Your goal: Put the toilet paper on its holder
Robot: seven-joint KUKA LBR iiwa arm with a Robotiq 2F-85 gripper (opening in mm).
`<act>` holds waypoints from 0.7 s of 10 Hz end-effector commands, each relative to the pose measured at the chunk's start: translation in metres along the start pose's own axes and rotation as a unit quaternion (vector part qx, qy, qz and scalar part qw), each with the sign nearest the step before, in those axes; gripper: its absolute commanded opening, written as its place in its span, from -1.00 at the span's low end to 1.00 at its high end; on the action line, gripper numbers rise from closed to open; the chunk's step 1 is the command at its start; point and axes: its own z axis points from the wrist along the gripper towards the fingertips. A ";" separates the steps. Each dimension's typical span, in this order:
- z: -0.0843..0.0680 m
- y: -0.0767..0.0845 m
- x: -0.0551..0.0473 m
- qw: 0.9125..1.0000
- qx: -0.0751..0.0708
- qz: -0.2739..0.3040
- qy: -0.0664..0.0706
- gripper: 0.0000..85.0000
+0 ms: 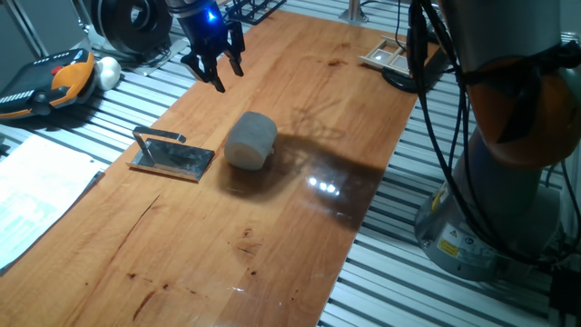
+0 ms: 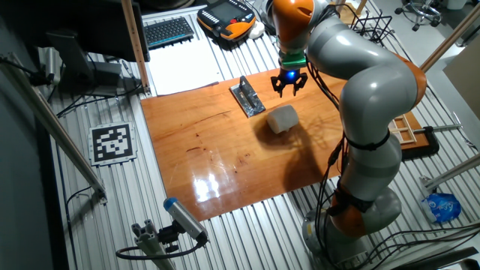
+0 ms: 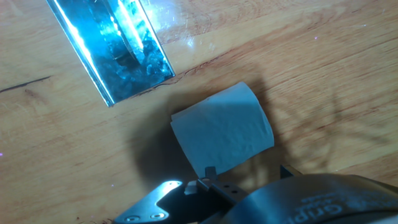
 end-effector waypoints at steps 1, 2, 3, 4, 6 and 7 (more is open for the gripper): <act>0.000 0.000 0.000 1.000 0.000 0.000 -0.001 0.20; 0.000 0.000 0.000 1.000 0.001 -0.001 -0.002 0.20; 0.000 0.000 0.000 1.000 0.001 -0.001 -0.002 0.20; 0.000 0.000 0.000 1.000 0.001 -0.001 -0.002 0.20; 0.000 -0.001 -0.001 1.000 0.002 -0.002 -0.003 0.20; 0.000 -0.001 0.000 1.000 0.002 -0.004 -0.003 0.20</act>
